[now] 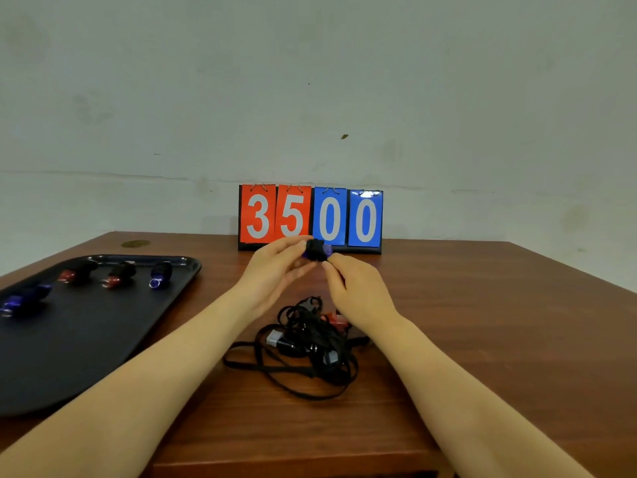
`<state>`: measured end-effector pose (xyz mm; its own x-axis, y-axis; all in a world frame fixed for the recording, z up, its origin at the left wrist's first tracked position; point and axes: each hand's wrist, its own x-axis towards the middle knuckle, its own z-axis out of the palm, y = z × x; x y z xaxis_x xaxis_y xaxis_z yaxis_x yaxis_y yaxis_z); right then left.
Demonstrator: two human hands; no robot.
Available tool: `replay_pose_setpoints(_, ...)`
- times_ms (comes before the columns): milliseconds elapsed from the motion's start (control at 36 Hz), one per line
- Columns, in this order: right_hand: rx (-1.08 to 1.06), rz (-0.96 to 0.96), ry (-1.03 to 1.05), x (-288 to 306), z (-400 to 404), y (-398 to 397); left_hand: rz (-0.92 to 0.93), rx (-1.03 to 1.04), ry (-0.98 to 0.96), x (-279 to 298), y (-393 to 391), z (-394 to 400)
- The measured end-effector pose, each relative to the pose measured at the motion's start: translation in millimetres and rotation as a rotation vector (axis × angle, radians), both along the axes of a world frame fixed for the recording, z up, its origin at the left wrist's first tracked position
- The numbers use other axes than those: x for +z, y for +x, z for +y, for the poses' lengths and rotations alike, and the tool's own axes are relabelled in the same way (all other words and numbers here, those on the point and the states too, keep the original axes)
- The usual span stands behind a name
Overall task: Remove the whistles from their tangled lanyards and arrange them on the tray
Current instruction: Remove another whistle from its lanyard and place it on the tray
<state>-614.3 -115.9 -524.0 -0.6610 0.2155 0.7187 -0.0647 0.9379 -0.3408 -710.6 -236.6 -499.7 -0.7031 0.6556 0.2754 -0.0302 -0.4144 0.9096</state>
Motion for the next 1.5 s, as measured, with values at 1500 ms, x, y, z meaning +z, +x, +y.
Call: replay_pose_setpoints(1500, 0.218, 0.020, -0.313, 1, -15, -14, -0.679, -0.243, 0.069, -1, -11, 1)
